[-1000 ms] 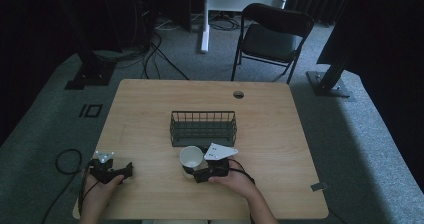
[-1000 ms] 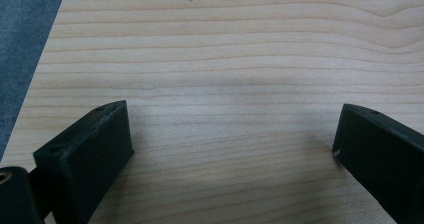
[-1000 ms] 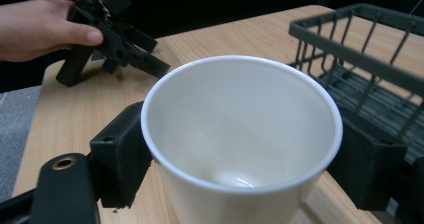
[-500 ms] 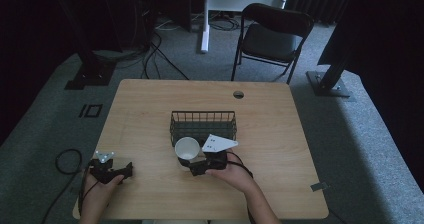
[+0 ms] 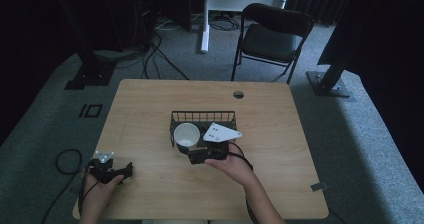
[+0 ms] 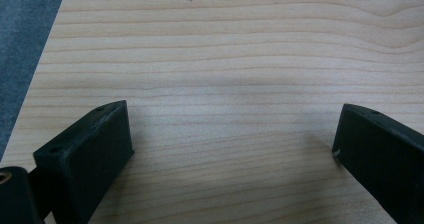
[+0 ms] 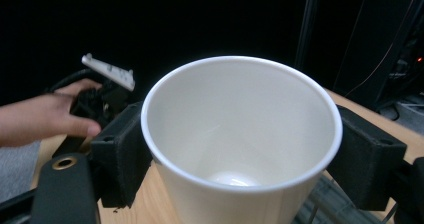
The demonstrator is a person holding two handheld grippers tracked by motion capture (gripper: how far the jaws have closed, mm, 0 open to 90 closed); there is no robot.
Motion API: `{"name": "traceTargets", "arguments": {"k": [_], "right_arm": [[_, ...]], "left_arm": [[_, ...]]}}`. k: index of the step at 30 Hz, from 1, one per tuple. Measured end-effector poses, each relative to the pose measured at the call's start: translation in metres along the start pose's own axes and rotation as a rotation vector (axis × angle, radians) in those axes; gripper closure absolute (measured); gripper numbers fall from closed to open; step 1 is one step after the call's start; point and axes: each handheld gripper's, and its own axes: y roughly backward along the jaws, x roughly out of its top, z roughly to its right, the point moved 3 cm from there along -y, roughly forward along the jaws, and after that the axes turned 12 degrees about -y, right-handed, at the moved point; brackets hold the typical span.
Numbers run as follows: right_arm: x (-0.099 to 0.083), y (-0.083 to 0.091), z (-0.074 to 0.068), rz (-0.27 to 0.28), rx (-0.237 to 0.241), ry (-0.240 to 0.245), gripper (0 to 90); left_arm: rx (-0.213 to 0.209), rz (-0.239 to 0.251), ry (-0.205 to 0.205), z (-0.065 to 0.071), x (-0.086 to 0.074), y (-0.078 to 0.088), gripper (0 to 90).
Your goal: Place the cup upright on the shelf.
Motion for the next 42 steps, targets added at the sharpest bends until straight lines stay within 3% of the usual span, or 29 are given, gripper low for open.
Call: {"name": "traceTargets", "arguments": {"k": [2, 7, 12, 15, 16, 18, 20, 21, 26, 34, 42], "right_arm": [[0.013, 0.000, -0.002, 0.026, -0.017, 0.025, 19.3], [0.026, -0.002, -0.002, 0.048, -0.059, 0.036, 19.4], [0.039, -0.007, 0.008, 0.096, -0.177, 0.018, 19.4], [0.040, -0.011, 0.019, 0.125, -0.266, -0.005, 19.4], [0.040, -0.011, 0.019, 0.125, -0.266, -0.005, 19.4], [0.038, -0.015, 0.030, 0.119, -0.323, -0.025, 19.4], [0.034, -0.019, 0.037, 0.103, -0.367, -0.014, 19.4], [0.034, -0.019, 0.037, 0.103, -0.367, -0.014, 19.4], [0.023, -0.028, 0.055, 0.090, -0.457, -0.065, 19.3], [0.006, -0.042, 0.066, 0.040, -0.515, -0.109, 19.4], [-0.010, -0.049, 0.074, 0.003, -0.533, -0.136, 19.3]], "left_arm": [[0.000, 0.000, 0.000, 0.000, 0.000, 0.000, 2.7], [0.000, 0.000, 0.000, 0.000, 0.000, 0.000, 2.7], [0.000, 0.000, 0.000, 0.000, 0.000, 0.000, 2.7], [0.000, 0.000, 0.000, 0.000, 0.000, 0.000, 2.7], [0.000, 0.000, 0.000, 0.000, 0.000, 0.000, 2.7], [0.000, 0.000, 0.000, 0.000, 0.000, 0.000, 2.7], [0.000, 0.000, 0.000, 0.000, 0.000, 0.000, 2.7], [-0.001, -0.001, 0.000, 0.000, 0.000, 0.000, 2.7], [0.001, 0.001, -0.001, 0.000, 0.000, 0.000, 2.7], [0.000, 0.001, 0.000, 0.000, 0.000, 0.000, 2.7], [0.000, 0.001, 0.000, 0.000, 0.000, 0.000, 2.7]]}}
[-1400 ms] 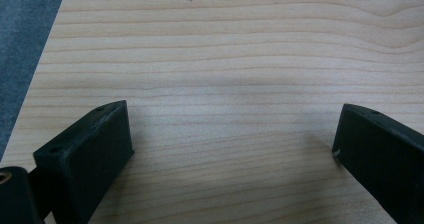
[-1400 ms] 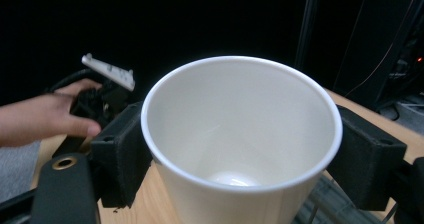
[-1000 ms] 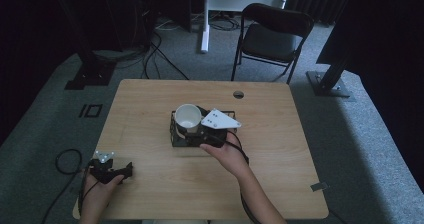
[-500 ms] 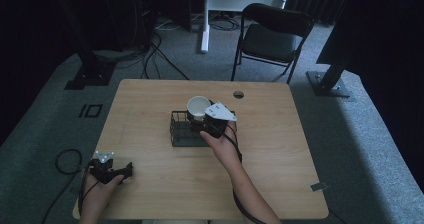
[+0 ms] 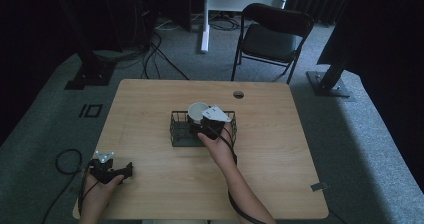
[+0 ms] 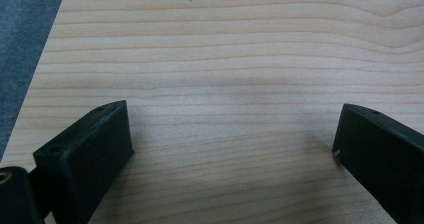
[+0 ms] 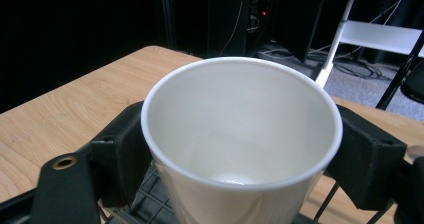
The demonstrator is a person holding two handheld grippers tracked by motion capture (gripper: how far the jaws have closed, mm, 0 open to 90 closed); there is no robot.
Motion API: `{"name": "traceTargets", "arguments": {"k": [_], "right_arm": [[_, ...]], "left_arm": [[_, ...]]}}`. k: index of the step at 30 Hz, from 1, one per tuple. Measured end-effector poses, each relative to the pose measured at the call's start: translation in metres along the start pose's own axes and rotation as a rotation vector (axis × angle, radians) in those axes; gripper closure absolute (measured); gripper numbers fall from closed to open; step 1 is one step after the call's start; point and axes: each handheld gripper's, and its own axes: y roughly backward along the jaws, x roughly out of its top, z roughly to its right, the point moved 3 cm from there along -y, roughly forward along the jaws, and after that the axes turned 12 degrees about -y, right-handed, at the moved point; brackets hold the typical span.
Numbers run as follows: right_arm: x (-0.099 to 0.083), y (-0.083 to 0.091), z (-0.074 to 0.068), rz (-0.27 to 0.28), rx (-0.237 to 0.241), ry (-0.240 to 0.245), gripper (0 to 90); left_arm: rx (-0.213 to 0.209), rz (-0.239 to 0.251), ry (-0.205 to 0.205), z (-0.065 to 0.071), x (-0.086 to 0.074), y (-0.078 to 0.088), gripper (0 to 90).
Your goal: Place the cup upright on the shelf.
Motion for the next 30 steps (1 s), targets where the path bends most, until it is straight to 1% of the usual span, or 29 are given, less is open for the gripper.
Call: {"name": "traceTargets", "arguments": {"k": [4, 6, 9, 10, 13, 14, 19, 20, 21, 23, 26, 30], "right_arm": [[-0.005, -0.003, 0.002, -0.020, -0.004, -0.002, 19.3], [-0.007, -0.004, 0.003, -0.026, -0.001, -0.017, 19.3], [-0.011, -0.005, 0.004, -0.040, -0.002, -0.012, 19.3], [-0.012, -0.005, 0.004, -0.035, -0.003, -0.017, 19.3], [-0.012, -0.005, 0.005, -0.035, -0.002, -0.021, 19.3], [-0.011, -0.005, 0.004, -0.039, -0.001, -0.016, 19.2], [-0.011, -0.006, 0.004, -0.057, 0.014, -0.014, 18.8], [-0.011, -0.006, 0.004, -0.075, 0.017, -0.014, 17.4], [-0.012, -0.006, 0.003, -0.097, 0.033, -0.009, 12.5], [-0.013, -0.006, 0.003, -0.098, 0.037, -0.010, 12.6], [-0.010, -0.002, 0.005, -0.080, 0.036, -0.030, 12.6], [-0.008, 0.004, 0.009, -0.073, 0.040, -0.024, 12.3]], "left_arm": [[0.000, 0.000, 0.000, 0.000, 0.000, 0.000, 2.7], [0.000, 0.000, 0.000, 0.000, 0.000, 0.000, 2.7], [0.000, 0.000, 0.001, 0.000, 0.000, 0.000, 2.7], [0.000, 0.000, 0.000, 0.000, 0.000, 0.000, 2.7], [0.000, 0.000, 0.000, 0.000, 0.000, 0.000, 2.7], [0.000, 0.000, 0.001, 0.000, 0.000, 0.000, 2.7], [0.000, 0.000, 0.000, 0.000, 0.000, 0.000, 2.7], [0.000, 0.000, 0.000, 0.000, 0.000, 0.000, 2.7], [0.000, 0.000, 0.000, 0.000, 0.000, 0.000, 2.7], [0.000, 0.000, 0.001, 0.000, 0.000, 0.000, 2.7], [0.000, 0.000, 0.000, 0.000, 0.000, 0.000, 2.7], [0.000, 0.000, 0.001, 0.000, 0.000, 0.000, 2.7]]}}
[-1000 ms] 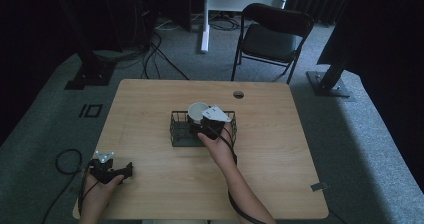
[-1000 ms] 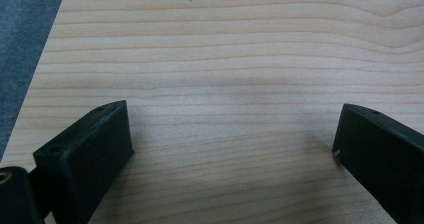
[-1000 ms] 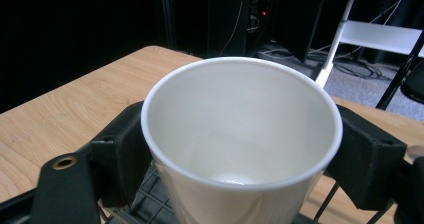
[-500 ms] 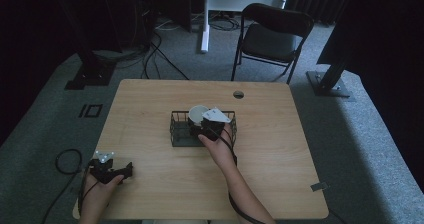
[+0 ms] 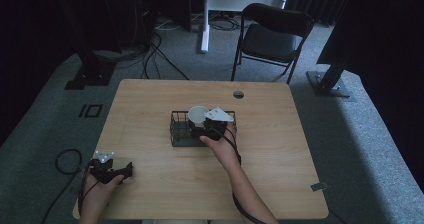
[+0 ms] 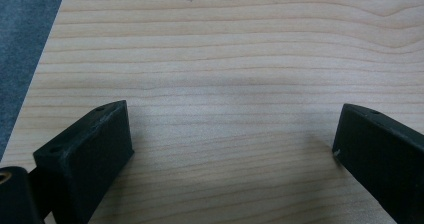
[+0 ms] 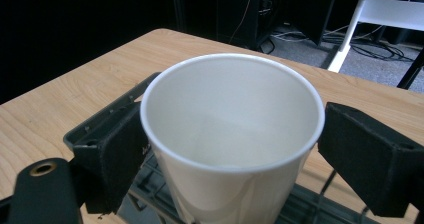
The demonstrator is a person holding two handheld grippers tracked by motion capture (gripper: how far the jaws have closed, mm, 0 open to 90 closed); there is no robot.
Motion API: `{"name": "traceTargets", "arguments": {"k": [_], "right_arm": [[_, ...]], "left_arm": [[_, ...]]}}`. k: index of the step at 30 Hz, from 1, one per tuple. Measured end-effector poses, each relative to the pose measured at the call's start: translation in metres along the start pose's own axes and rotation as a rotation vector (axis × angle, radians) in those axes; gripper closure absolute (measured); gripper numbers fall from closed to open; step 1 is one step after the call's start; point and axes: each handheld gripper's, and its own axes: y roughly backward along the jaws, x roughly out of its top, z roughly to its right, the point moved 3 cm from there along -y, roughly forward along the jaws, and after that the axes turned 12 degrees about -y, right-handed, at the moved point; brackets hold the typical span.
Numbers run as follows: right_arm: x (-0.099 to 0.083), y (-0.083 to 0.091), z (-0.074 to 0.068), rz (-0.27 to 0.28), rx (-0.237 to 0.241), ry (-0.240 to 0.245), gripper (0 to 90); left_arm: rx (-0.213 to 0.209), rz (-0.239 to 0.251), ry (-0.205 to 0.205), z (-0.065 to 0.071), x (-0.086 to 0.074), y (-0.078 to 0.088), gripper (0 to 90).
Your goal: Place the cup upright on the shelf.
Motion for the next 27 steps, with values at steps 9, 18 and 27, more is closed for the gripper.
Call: {"name": "traceTargets", "arguments": {"k": [9, 18, 27], "right_arm": [[-0.002, 0.013, 0.004, -0.009, 0.020, 0.021, 11.8], [-0.006, 0.029, 0.009, -0.004, 0.024, 0.039, 11.9], [-0.007, 0.047, 0.016, 0.012, 0.024, 0.059, 11.9]], "left_arm": [[0.000, 0.000, 0.001, 0.000, 0.000, 0.000, 2.7], [0.000, 0.001, 0.001, 0.000, 0.000, 0.000, 2.7], [0.000, 0.001, 0.000, 0.000, 0.000, 0.000, 2.7]]}}
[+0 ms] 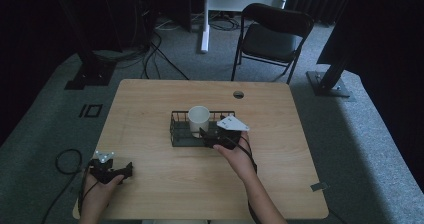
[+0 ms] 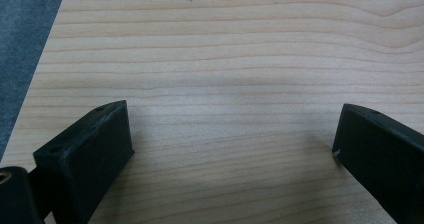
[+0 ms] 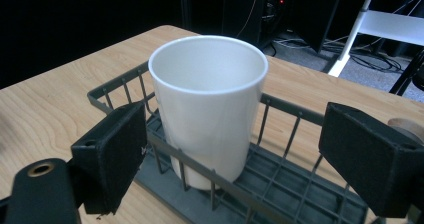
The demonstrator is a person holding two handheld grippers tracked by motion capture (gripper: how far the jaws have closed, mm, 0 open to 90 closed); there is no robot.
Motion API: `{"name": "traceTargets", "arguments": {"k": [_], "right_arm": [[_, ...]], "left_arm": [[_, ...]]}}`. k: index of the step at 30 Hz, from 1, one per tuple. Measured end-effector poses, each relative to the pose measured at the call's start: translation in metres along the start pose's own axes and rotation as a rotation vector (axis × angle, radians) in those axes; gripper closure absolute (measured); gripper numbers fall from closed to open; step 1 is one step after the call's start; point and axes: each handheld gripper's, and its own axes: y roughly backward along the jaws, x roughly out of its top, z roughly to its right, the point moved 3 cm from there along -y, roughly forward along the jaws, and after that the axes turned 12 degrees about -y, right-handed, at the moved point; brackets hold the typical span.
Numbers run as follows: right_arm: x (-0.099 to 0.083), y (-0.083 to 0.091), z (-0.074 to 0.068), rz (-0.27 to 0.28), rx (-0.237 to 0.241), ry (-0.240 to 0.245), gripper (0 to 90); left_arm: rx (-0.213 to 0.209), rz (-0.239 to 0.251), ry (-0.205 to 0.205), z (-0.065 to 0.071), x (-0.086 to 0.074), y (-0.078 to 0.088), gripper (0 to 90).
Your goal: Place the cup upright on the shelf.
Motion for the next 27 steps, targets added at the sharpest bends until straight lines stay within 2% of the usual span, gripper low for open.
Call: {"name": "traceTargets", "arguments": {"k": [5, 18, 27], "right_arm": [[-0.004, 0.007, 0.005, -0.001, -0.005, -0.003, 11.9], [-0.015, 0.033, 0.029, 0.000, -0.036, 0.004, 11.9], [-0.027, 0.050, 0.044, -0.002, -0.060, -0.010, 11.9]], "left_arm": [[0.000, 0.000, 0.001, 0.000, 0.000, 0.000, 2.7], [0.001, 0.001, 0.000, 0.000, 0.000, 0.000, 2.7], [0.001, 0.000, 0.000, 0.000, 0.000, 0.000, 2.7]]}}
